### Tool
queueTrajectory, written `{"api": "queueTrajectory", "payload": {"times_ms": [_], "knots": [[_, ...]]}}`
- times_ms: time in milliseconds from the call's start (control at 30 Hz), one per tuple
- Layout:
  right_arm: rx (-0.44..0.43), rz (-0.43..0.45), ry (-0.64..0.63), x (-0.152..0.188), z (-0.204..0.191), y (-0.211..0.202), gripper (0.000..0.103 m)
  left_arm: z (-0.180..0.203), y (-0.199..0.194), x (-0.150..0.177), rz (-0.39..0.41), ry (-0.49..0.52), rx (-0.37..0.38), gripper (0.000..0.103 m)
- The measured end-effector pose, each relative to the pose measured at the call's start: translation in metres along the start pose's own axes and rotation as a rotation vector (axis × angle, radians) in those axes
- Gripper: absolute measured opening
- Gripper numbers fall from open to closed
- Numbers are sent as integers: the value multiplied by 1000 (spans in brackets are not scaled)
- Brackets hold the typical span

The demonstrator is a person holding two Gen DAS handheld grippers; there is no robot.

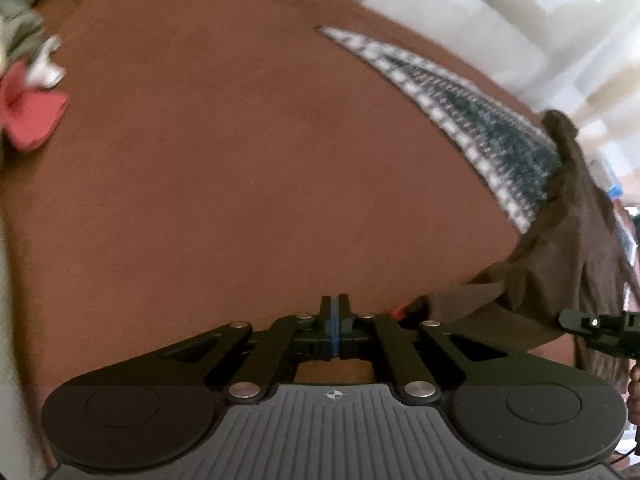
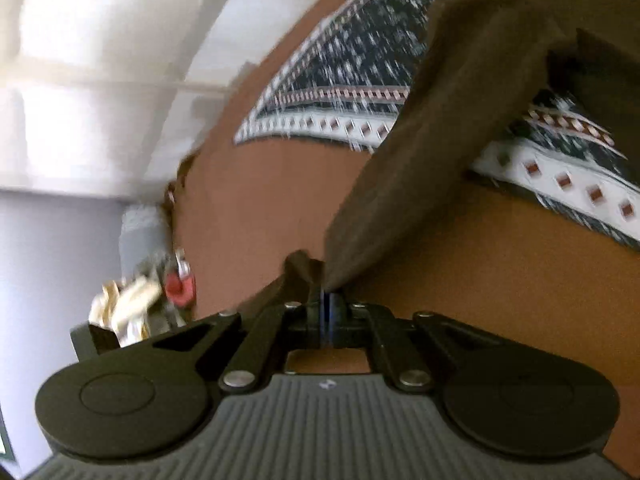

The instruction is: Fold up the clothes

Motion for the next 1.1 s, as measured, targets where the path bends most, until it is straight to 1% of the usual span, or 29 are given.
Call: {"api": "queueTrajectory", "payload": {"times_ms": [67,133,167,200,233,267,300,333,367,433,500,533,567,600,667,700,767,867,967,1033,1100], "knots": [[51,-43,-6,6,12,9,5,-7,2,10,-23,-14,-19,0],[72,-129,34,18,25,29,5,-4,3,14,-29,4,-14,0],[96,-139,27,21,27,32,6,1,1,14,-24,20,0,8],[118,-147,19,25,29,34,10,10,-2,12,-13,47,19,20],[118,-139,-11,28,26,27,16,19,-3,9,-6,71,36,25],[119,-130,-41,31,23,20,32,28,-5,6,2,94,53,26],[126,-118,-69,32,21,11,39,37,-7,2,9,117,70,27],[129,-104,-100,31,18,2,38,46,-8,-1,17,140,86,35],[135,-77,-121,27,18,-11,38,56,-8,-4,26,158,101,52],[147,-24,-163,19,17,-36,38,76,-9,-8,52,223,103,67],[169,33,-177,8,22,-63,38,90,-7,-2,39,300,102,68],[175,44,-189,7,23,-73,39,95,-7,3,26,332,117,68],[172,41,-184,9,25,-76,39,100,-7,9,14,364,132,70],[168,39,-180,10,27,-79,40,107,-4,13,1,417,131,72],[161,35,-170,12,31,-84,40,115,4,16,2,480,101,74],[152,35,-154,15,31,-78,40,119,7,17,2,511,87,74],[134,25,-117,22,32,-64,40,121,17,14,5,501,95,74],[122,-30,-85,38,35,-47,40,122,32,7,28,493,94,75],[143,-54,-92,46,37,-43,40,123,48,14,-35,529,128,76],[142,-52,-76,48,39,-45,40,122,53,16,-34,567,122,77],[150,-48,-63,48,42,-47,40,121,54,16,-25,587,119,75]]}}
Point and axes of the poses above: each gripper's, at about its wrist camera, not at the fingertips, and y roughly the way its jaws point, z to its right, x to its underside, the point moved 10 cm from there along y, roughly the way its jaws point, and after that the axes turned 3 degrees about y, right-handed, at the moved point
